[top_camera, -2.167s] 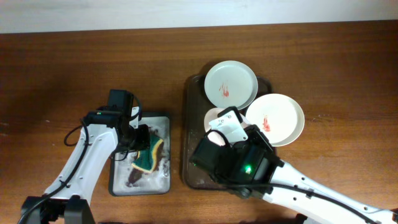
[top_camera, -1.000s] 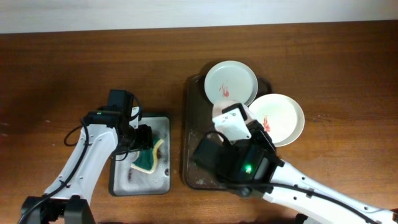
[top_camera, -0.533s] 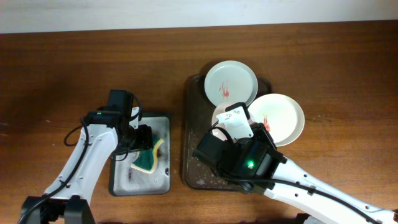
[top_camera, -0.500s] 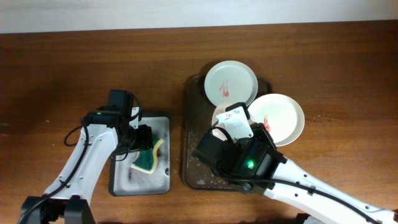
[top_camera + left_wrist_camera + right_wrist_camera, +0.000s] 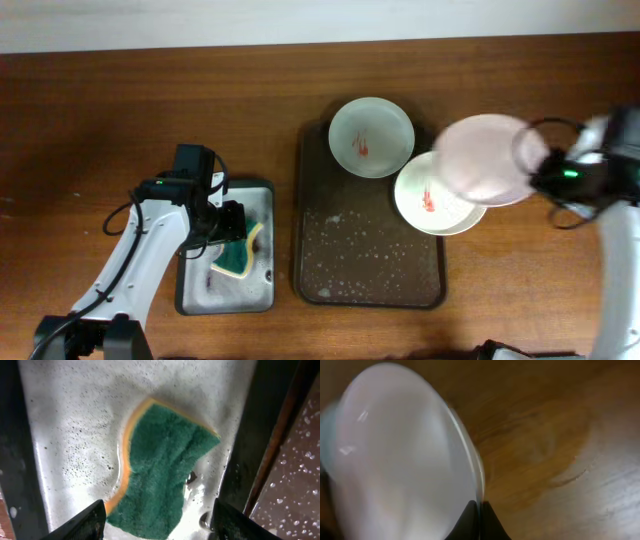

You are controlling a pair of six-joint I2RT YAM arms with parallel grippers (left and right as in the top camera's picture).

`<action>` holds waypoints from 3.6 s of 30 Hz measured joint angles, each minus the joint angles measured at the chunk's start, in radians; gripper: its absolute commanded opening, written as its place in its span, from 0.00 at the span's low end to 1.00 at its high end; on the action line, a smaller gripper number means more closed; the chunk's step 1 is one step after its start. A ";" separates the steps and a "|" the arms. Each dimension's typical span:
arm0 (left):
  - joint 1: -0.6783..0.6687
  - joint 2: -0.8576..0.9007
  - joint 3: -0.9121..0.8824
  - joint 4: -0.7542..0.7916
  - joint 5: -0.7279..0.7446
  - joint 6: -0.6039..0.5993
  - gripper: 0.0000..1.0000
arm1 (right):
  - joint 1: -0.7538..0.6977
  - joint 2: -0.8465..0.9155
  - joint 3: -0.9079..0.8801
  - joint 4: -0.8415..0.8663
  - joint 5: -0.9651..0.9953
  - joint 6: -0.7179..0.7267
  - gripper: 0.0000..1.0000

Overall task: Clean dirty plates on tray and stack at the side
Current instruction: 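Carry the plate right and set it down beside the tray, then grasp the next stained plate rim with the right gripper, then pick up the sponge with left gripper and scrub the held plate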

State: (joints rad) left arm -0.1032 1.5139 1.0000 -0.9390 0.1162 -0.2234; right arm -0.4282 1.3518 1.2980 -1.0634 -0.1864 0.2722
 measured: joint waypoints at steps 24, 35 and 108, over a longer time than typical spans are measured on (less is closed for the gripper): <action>0.000 0.000 0.000 0.000 0.000 0.000 0.73 | 0.050 0.282 0.010 0.104 -0.098 -0.173 0.61; 0.000 0.000 0.000 0.000 0.000 0.000 0.73 | 0.257 0.524 0.006 0.159 0.204 -0.211 0.04; -0.219 -0.029 0.252 0.034 0.136 -0.050 0.00 | 0.659 0.201 -0.493 0.443 0.063 -0.029 0.04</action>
State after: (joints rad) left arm -0.3218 1.4849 1.2518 -0.9054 0.2520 -0.2737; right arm 0.2310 1.5532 0.8047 -0.6205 -0.1230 0.2428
